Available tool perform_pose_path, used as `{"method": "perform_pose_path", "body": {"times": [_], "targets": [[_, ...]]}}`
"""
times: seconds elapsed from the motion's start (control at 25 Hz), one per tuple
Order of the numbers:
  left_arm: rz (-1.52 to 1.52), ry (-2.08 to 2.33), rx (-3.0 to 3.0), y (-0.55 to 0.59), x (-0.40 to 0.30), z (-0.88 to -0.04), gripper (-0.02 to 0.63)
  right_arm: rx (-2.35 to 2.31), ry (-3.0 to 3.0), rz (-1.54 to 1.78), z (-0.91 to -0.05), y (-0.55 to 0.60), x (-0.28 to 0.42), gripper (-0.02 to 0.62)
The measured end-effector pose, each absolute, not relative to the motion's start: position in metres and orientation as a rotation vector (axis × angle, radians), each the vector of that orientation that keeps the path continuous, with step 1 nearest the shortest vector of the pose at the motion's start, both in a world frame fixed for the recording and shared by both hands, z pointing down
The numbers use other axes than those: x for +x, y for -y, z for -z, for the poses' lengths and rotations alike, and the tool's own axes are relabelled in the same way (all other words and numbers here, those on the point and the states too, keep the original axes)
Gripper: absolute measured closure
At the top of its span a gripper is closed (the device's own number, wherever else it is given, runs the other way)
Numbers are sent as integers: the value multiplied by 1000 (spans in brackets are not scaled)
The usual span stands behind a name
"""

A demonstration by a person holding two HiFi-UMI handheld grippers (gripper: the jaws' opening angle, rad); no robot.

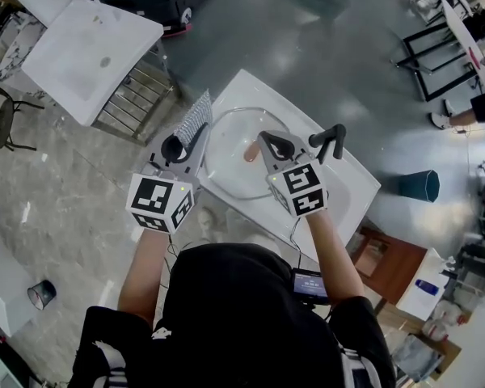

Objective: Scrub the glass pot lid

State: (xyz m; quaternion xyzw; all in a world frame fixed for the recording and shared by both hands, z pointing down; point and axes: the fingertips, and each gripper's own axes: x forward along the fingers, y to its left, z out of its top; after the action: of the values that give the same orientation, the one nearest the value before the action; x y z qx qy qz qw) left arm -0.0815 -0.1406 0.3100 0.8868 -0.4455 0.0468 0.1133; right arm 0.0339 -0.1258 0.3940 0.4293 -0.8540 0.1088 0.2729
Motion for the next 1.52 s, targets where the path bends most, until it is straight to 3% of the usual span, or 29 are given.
{"method": "perform_pose_path", "body": {"times": [0.28,0.48,0.72,0.96,1.52], "targets": [[-158,1270,2571,145,-71,-336,534,1006,2229,-302,-439,113,32,593],[-190,1279,2511,144,-78,-362,534,908,2166,-285,-471,103,31,545],[-235,1270,2471,148,-78,-384,534,809,2102,-288,-499,100,31,461],[-282,1272,2456,150,-72,-400,534,730,2101,-348,-525,95,29,310],[-375,1258,2399,145,-72,-439,534,742,2072,-363,-571,108,32,221]]}}
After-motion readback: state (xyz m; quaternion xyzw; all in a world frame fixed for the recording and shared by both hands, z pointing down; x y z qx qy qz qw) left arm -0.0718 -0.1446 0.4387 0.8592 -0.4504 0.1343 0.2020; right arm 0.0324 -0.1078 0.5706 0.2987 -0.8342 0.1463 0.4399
